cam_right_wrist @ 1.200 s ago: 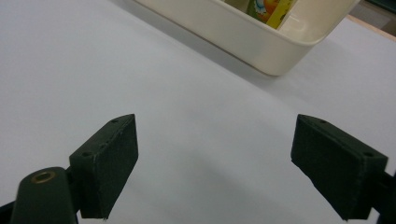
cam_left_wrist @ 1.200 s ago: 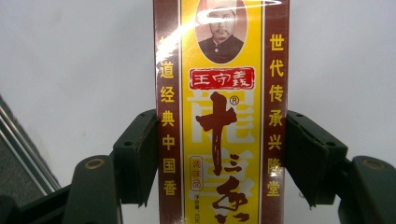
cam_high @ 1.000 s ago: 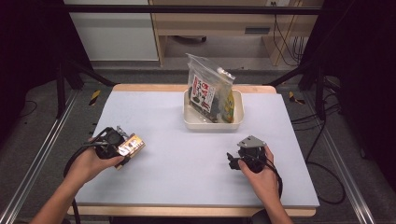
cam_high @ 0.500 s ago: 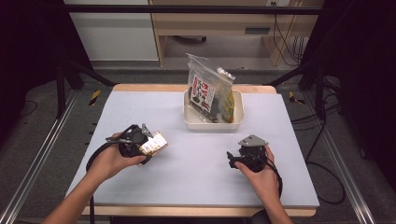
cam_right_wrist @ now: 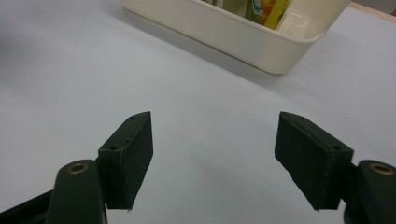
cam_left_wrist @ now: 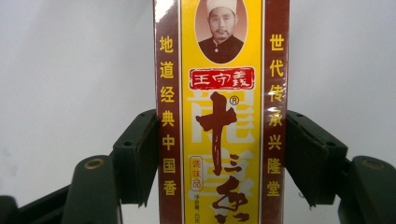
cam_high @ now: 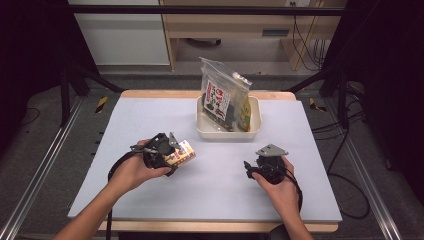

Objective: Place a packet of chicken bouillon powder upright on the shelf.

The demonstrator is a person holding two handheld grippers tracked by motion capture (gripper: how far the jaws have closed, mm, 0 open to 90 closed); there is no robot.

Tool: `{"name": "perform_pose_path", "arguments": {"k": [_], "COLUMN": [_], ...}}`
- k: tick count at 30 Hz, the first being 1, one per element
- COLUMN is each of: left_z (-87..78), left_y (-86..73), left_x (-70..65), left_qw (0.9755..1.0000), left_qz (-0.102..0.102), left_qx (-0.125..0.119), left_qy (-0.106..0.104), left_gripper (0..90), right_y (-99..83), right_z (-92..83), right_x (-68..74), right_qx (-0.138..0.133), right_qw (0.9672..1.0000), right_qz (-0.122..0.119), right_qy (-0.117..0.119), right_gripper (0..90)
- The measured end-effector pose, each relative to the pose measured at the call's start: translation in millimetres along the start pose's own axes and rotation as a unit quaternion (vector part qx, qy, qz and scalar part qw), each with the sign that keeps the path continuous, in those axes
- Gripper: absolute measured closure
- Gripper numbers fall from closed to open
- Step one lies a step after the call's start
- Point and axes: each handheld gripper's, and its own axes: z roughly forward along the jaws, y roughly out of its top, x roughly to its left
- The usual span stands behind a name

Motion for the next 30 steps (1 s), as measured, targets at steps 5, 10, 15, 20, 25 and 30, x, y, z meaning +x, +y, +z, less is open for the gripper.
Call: {"name": "perform_pose_path", "arguments": {"k": [5, 10, 15, 20, 25, 30], "left_z": [4.0, 8.8, 11.9, 13.5, 16.0, 15.9], "left_y": [9.3, 18.1, 31.4, 47.2, 59.9, 70.3], "left_x": [-6.0, -11.1, -19.5, -29.3, -37.2, -46.2], "left_qw": [0.9999, 0.9995, 0.9986, 0.9971, 0.9956, 0.9928], "left_qz": [0.016, 0.029, 0.042, 0.061, 0.075, 0.092], "left_qx": [-0.005, -0.012, -0.029, -0.044, -0.056, -0.077], "left_qy": [-0.002, -0.004, -0.009, -0.011, -0.006, 0.006], "left_gripper": [32.3, 32.3, 32.3, 32.3, 32.3, 32.2], "right_y": [2.1, 8.4, 20.9, 34.3, 45.9, 59.0], "right_z": [-1.8, -5.5, -13.0, -19.3, -21.2, -23.8], "right_x": [1.3, 3.2, 8.4, 8.0, 6.8, 7.1], "right_qx": [-0.004, -0.02, -0.028, -0.031, -0.025, -0.027], "right_qw": [1.0, 0.9995, 0.9969, 0.9943, 0.9913, 0.9877], "right_qz": [0.004, 0.008, 0.027, 0.034, 0.046, 0.06], "right_qy": [0.007, 0.025, 0.068, 0.096, 0.121, 0.142], "right_gripper": [33.3, 38.5, 42.7, 46.1, 46.6, 45.4]}}
